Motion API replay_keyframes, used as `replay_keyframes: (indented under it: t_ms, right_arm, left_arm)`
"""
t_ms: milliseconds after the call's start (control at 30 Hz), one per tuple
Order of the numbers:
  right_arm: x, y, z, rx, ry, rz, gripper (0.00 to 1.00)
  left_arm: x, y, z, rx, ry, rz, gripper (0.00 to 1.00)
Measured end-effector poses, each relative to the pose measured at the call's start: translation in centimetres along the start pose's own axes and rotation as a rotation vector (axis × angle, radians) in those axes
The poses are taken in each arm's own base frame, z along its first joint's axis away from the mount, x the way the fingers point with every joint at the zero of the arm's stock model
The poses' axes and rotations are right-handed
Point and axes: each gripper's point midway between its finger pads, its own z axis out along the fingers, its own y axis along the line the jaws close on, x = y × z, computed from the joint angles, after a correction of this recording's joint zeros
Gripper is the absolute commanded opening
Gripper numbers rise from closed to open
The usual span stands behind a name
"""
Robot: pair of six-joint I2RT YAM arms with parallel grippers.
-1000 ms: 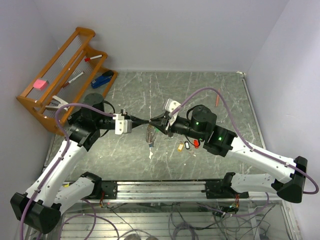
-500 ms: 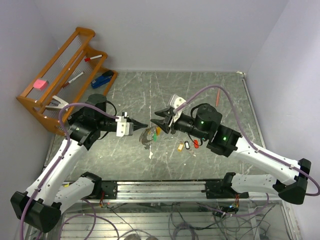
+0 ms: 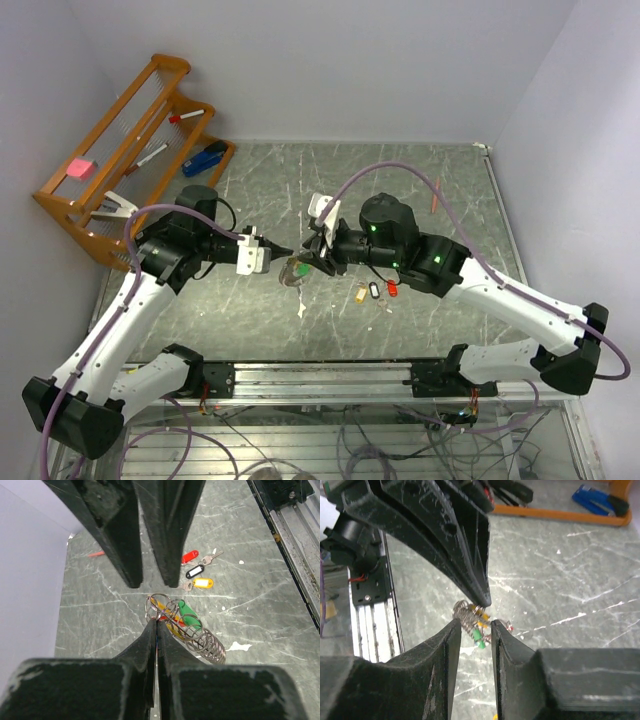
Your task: Put the keys on the keyring
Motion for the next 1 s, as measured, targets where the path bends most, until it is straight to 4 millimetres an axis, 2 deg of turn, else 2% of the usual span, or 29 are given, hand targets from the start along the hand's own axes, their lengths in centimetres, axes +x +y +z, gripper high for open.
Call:
replay_keyframes:
  t_ms: [133,633,1000]
  right_arm:
    - [1.4,0.5,0.0,-0.024,0.061,0.014,0.3]
    - [2.8,0.7,2.0,-0.056,0.128,0.032,0.26]
    - [3.0,0.5,2.4,-0.054,0.136,0.032,0.19]
  left_arm:
    - [0.3,-0.1,-0.1,0.006,0.02,0.01,0.07]
    - [0.9,0.1,-0.2,0.025,0.059,0.04,0.07]
    - [0.8,0.2,0.0,0.034,0.063,0.041,0.07]
